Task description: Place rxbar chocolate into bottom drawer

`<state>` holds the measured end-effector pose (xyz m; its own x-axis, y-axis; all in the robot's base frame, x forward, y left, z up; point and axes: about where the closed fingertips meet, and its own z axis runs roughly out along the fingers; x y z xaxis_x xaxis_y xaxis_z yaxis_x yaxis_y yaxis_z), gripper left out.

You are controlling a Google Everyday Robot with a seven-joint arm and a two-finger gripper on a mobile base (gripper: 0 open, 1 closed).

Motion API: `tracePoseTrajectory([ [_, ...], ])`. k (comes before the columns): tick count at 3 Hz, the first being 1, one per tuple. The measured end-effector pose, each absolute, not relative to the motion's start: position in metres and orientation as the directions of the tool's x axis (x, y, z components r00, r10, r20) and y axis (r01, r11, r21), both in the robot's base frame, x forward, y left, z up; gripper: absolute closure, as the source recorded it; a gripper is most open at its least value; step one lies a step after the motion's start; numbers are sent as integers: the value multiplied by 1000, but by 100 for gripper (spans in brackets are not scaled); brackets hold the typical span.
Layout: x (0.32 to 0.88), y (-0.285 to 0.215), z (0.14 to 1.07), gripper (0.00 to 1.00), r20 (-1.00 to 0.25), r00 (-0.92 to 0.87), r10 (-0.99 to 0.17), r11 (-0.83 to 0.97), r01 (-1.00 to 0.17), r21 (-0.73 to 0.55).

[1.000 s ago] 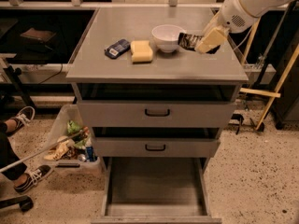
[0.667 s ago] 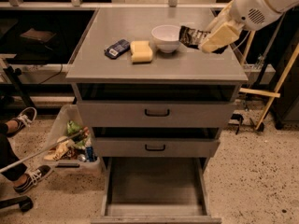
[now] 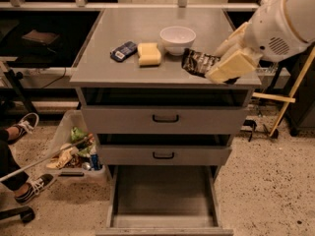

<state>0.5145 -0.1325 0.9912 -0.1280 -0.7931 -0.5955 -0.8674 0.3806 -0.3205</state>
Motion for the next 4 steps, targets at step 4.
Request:
tracePoseTrajectory([
  [4, 492, -188, 765, 100, -679, -327, -657, 571, -804, -166],
])
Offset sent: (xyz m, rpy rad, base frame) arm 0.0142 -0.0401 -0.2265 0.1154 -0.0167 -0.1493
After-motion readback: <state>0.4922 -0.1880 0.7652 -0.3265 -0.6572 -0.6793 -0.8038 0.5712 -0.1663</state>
